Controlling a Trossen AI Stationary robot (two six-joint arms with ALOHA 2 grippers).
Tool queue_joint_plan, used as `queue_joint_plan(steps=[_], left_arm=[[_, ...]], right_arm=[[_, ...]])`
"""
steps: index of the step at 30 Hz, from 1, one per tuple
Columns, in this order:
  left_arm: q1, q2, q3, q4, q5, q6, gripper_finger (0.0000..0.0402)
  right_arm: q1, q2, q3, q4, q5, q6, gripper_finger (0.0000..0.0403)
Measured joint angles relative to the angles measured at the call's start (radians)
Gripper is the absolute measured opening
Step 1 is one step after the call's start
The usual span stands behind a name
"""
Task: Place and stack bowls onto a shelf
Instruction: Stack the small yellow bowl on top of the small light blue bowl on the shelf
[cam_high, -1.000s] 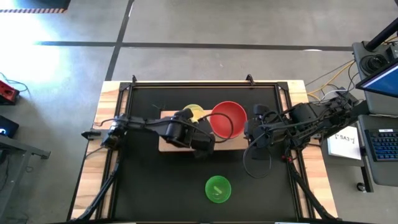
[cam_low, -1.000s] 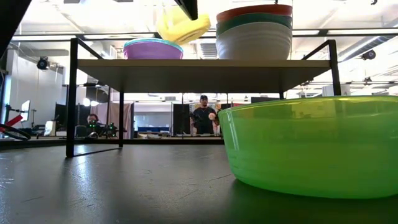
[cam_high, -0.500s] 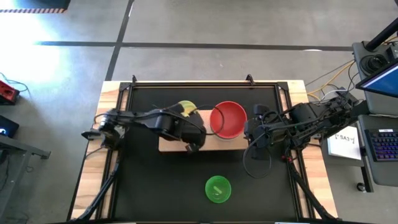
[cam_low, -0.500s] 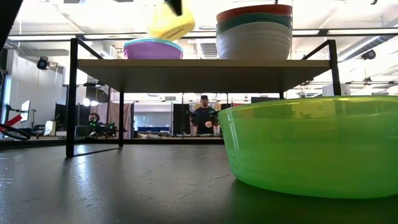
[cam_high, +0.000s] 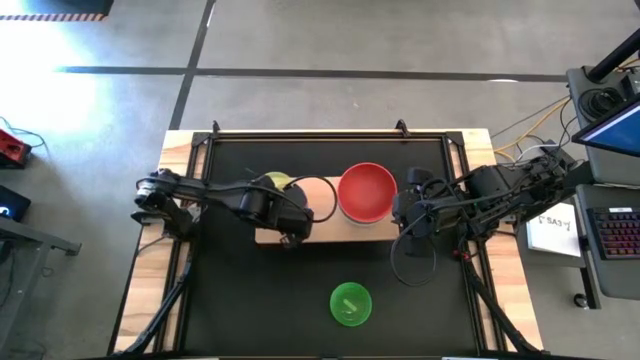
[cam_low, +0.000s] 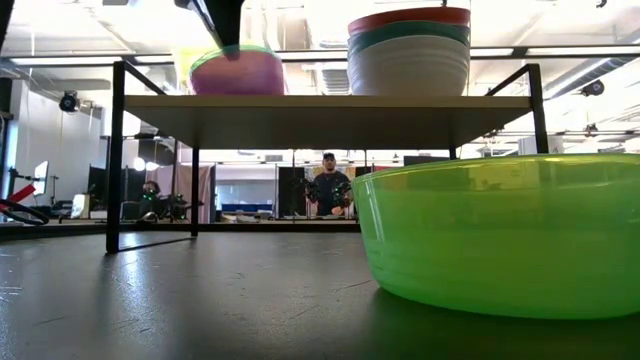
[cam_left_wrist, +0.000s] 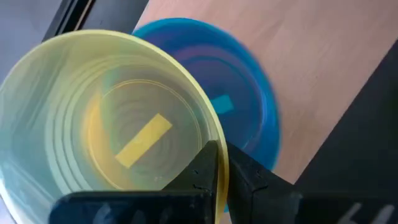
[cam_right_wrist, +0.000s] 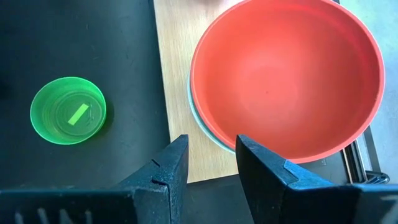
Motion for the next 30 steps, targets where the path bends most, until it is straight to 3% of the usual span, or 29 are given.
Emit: queue_joint_plan(steps=[14,20,30], left_arm=[[-0.004,0.007,0.052,0.044,-0.005,0.025,0.0000],[-0.006,0.015,0.052,0.139,0.021,0.059,0.0000],[-0.008,0.051,0.052,0.119,0.022,0.039,0.0001]], right_arm=[[0.000,0.001,0.000,0.000,0.035,-0.002,0.0123],[0.000,0.001,0.000,0.000,0.035,-0.002,0.0123],[0.000,0.001,0.000,-0.001,0.035,-0.006,0.0123]])
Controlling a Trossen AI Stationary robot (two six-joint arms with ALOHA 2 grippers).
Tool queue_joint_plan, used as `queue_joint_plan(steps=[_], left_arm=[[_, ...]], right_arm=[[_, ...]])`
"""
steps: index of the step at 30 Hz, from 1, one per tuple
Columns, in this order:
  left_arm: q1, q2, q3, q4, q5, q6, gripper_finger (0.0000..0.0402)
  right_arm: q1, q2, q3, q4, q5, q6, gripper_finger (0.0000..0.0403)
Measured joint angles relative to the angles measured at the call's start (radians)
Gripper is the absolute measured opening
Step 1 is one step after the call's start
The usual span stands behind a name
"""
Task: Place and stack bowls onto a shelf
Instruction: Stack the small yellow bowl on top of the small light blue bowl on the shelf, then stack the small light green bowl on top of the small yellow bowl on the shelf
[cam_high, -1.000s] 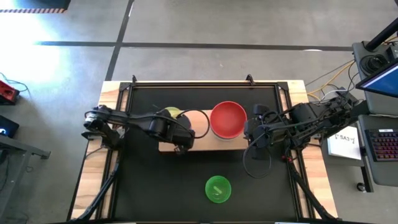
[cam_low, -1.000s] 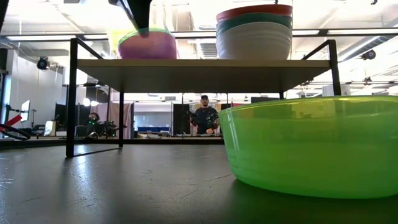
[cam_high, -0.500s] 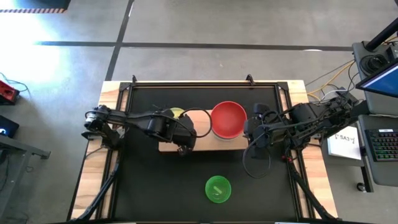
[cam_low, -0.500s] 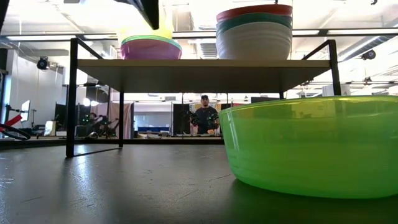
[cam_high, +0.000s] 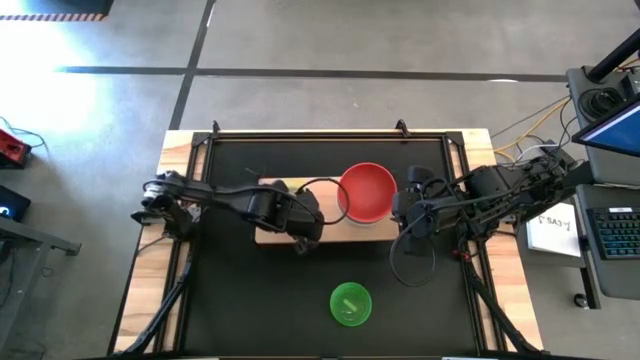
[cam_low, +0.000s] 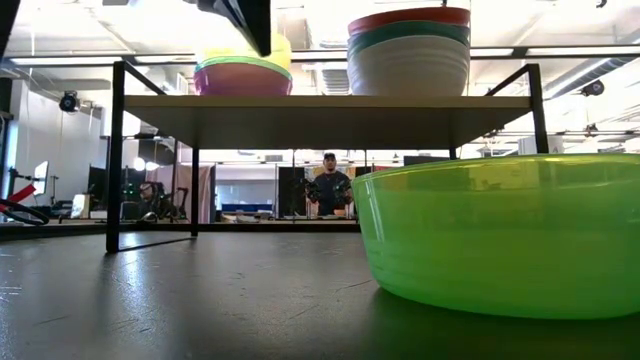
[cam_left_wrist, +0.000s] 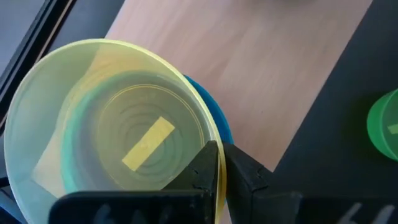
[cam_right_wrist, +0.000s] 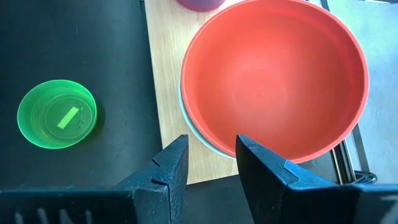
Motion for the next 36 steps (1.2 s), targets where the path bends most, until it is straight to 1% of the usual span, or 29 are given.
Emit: queue_joint_plan(steps=[4,12,17,21,23,28,31,34,36], left_arm=[[-0.001,0.020,0.000,-0.002,0.000,0.001,0.0020],[-0.001,0.018,0.001,-0.007,0.008,0.008,0.0096],[-0.001,0.013,0.073,-0.052,0.005,0.011,0.0129],[-0.004,0.013,0.120,-0.074,0.001,-0.004,0.0138],[-0.011,0.014,0.134,-0.075,0.000,-0.025,0.0139],[-0.061,0.015,0.174,-0.041,-0.001,-0.033,0.0136],[-0.105,0.015,0.197,0.003,-0.057,0.009,0.0132],[-0.146,0.015,0.214,0.011,-0.169,0.028,0.0129],[-0.166,0.015,0.216,0.019,-0.261,0.020,0.0127]], right_arm=[[0.000,0.000,0.000,0.000,0.000,0.002,0.0123],[0.000,0.000,0.000,-0.006,-0.003,0.003,0.0123],[0.000,0.000,0.000,-0.007,-0.011,0.004,0.0123],[0.000,0.000,0.000,-0.007,-0.023,0.025,0.0123],[0.000,0.000,0.000,-0.007,-0.057,0.046,0.0123],[0.021,0.009,-0.001,0.001,-0.203,0.086,0.0123],[0.065,0.023,-0.025,0.017,-0.221,0.117,0.0123],[0.119,0.039,-0.074,0.034,-0.222,0.149,0.0123],[0.157,0.051,-0.118,0.044,-0.221,0.180,0.0123]])
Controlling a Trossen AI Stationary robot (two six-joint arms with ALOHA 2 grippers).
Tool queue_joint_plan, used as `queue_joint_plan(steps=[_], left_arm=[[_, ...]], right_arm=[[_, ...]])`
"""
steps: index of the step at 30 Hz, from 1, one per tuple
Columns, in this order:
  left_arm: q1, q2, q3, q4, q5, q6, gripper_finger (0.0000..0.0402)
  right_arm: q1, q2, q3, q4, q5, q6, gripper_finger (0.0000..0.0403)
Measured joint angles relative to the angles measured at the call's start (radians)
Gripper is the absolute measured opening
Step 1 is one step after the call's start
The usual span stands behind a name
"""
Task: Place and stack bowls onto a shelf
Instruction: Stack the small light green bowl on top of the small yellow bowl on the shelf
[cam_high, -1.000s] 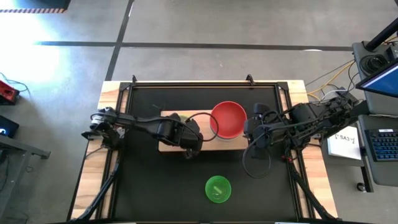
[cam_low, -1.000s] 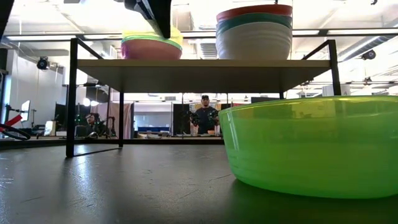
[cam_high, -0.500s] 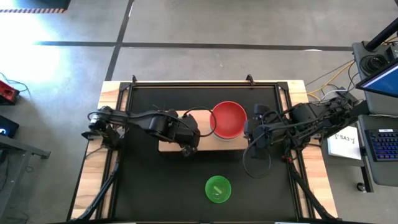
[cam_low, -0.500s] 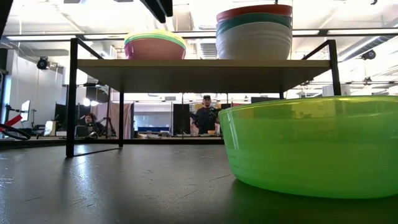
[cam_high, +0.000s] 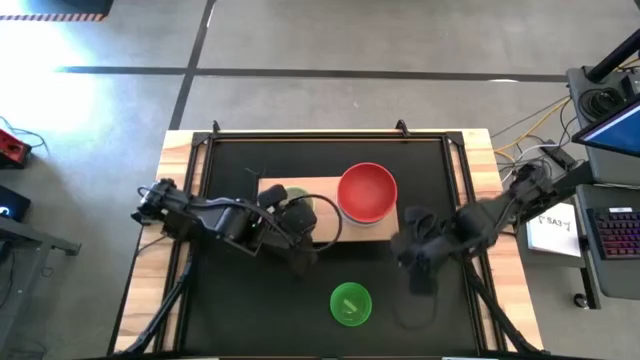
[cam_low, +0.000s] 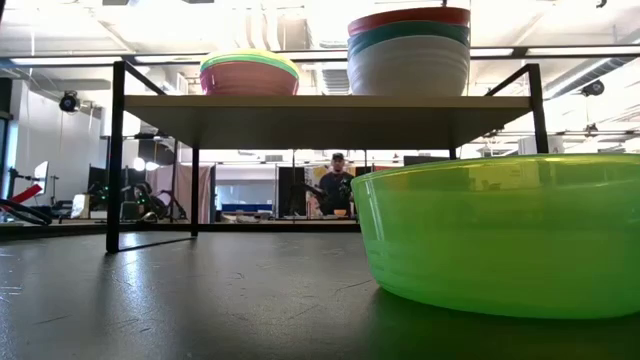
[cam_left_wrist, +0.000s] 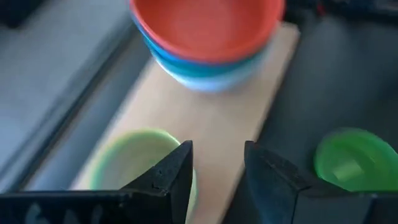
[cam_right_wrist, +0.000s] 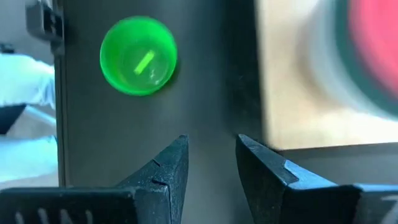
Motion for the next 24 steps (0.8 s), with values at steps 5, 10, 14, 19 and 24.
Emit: queue_joint_plan(steps=[5,10,14,19,24], left_arm=[[-0.055,0.000,-0.025,0.030,-0.159,-0.020,0.0127],[-0.091,0.001,-0.086,0.053,-0.194,-0.006,0.0127],[-0.099,0.002,-0.135,0.059,-0.195,-0.032,0.0127],[-0.099,0.001,-0.144,0.073,-0.194,-0.046,0.0127],[-0.105,0.001,-0.138,0.081,-0.196,-0.046,0.0127]], right_arm=[[0.097,0.029,-0.131,0.144,0.000,0.019,0.0123],[0.179,0.068,-0.264,0.357,-0.004,-0.046,0.0123],[0.207,0.116,-0.330,0.476,-0.003,-0.082,0.0123],[0.220,0.187,-0.374,0.620,0.000,-0.182,0.0123],[0.220,0.273,-0.382,0.739,0.001,-0.294,0.0123]])
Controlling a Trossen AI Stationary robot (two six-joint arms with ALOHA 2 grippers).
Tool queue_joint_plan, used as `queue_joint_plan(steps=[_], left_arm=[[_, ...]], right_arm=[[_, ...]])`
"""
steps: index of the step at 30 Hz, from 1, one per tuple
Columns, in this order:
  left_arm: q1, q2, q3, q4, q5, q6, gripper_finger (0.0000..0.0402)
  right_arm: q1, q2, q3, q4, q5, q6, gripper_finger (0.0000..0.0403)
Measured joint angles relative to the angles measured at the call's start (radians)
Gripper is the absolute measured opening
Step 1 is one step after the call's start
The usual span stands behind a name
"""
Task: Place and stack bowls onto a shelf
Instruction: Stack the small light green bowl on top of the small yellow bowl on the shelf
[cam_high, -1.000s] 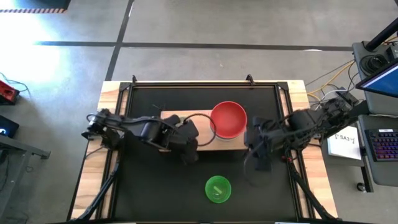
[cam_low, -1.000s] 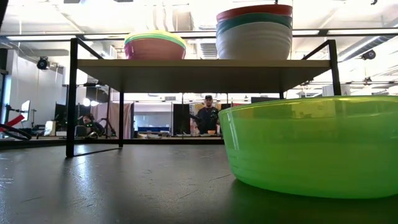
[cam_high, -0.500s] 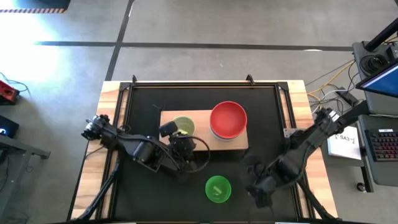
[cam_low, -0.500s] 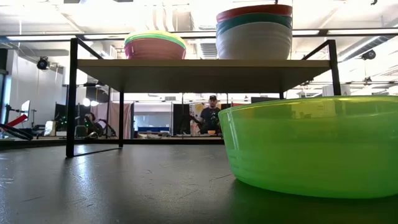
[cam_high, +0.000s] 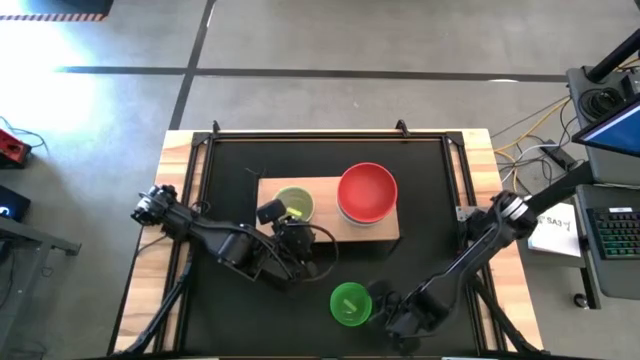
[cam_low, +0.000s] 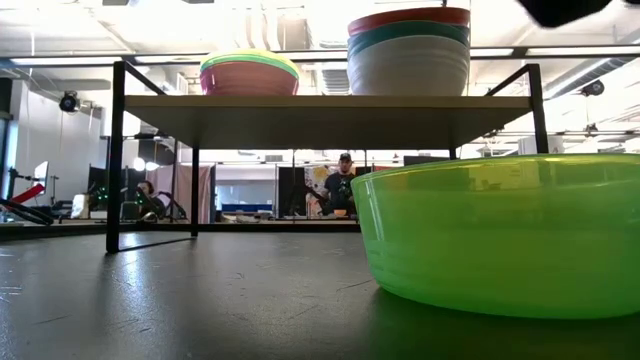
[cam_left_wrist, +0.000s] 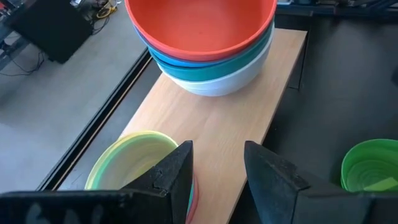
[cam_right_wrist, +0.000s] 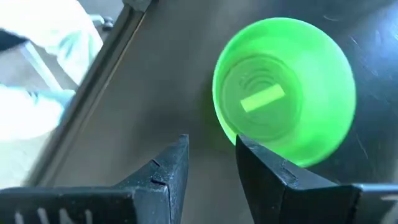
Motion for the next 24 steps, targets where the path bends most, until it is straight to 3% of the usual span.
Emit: queue_joint_plan(steps=[7,11,14,24], left_arm=[[-0.019,0.000,-0.003,0.004,-0.014,-0.008,0.0127],[-0.024,0.000,-0.003,0.004,-0.015,-0.011,0.0127],[-0.024,0.000,-0.004,0.004,-0.015,-0.011,0.0127],[-0.024,0.000,-0.007,0.003,-0.017,-0.012,0.0127]], right_arm=[[0.000,0.104,0.003,0.065,0.003,-0.092,0.0123],[0.000,0.137,0.003,0.066,0.084,-0.105,0.0123],[-0.001,0.142,0.003,0.064,0.132,-0.112,0.0123],[0.001,0.112,0.008,0.110,0.135,-0.141,0.0123]])
